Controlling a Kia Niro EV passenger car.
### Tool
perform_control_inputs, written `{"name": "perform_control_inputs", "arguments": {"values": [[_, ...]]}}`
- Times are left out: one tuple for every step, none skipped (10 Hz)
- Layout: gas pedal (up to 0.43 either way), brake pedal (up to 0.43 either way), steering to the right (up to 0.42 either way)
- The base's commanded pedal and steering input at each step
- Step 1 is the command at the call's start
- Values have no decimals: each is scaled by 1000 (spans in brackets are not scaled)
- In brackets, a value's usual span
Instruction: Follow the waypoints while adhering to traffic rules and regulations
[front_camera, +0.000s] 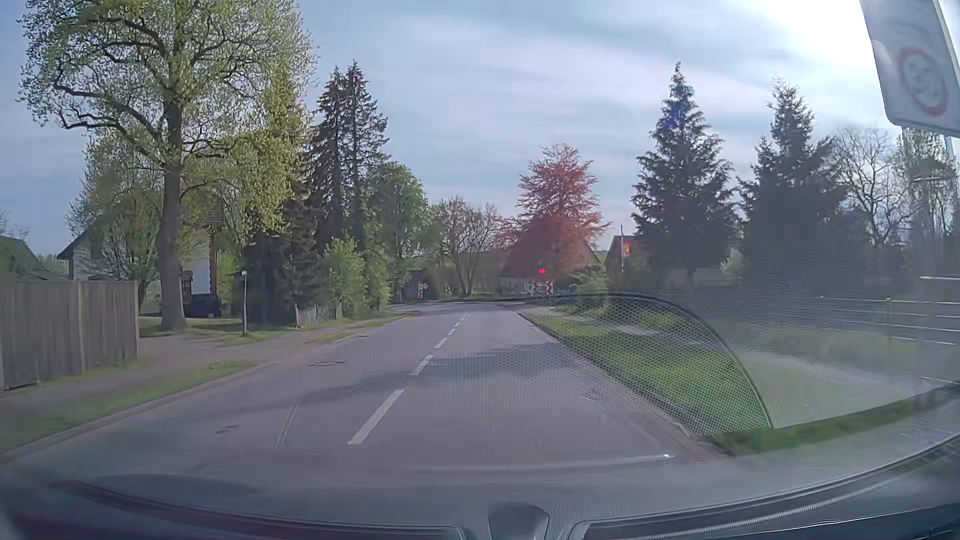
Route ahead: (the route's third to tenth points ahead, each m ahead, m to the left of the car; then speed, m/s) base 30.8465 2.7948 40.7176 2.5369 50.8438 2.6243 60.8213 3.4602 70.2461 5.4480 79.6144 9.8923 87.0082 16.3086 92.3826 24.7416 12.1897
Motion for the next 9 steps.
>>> {"name": "perform_control_inputs", "arguments": {"values": [[28,0,12],[28,0,12],[28,0,12],[28,0,11],[28,0,7],[28,0,6],[28,0,6],[28,0,6],[20,0,6]]}}
